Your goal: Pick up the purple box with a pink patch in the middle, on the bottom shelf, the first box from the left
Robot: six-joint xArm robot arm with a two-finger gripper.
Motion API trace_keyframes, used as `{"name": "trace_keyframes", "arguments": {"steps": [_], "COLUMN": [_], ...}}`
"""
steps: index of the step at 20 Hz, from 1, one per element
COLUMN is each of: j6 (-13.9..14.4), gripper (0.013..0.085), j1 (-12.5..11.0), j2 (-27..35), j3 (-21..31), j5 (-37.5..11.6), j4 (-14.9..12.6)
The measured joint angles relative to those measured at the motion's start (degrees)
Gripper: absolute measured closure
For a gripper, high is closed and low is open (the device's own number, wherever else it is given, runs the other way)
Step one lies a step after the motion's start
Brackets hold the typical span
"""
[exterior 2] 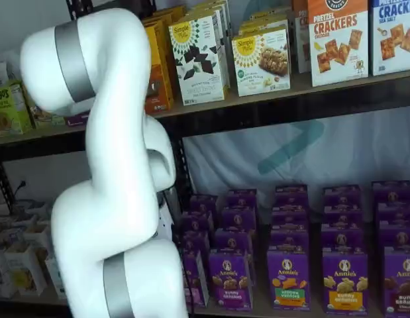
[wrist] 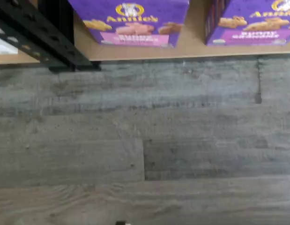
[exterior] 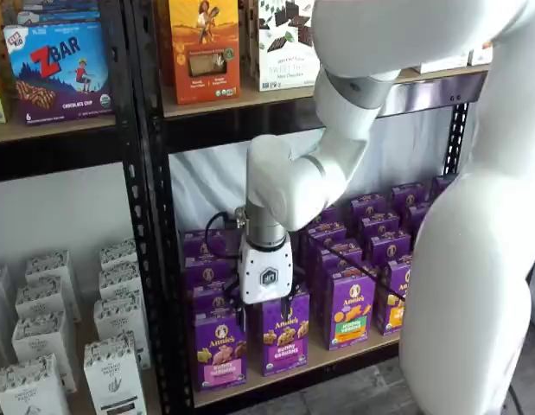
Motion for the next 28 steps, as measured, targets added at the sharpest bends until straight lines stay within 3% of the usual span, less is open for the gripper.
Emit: {"name": "trace_keyframes", "arguments": {"steps": [12,21,28], "j6": [-3.2,-10.8,-12.0], "gripper": [0.013,0.013,0.013], "j1": [-4.9,-6.3,-6.9], "j2": [12.3,18.6,22.8], "j3": [-11.0,-16.7,-21.3], "j5": [-0.9,-1.0,0.4], "j4": [-1.9,5.0,5.7]}}
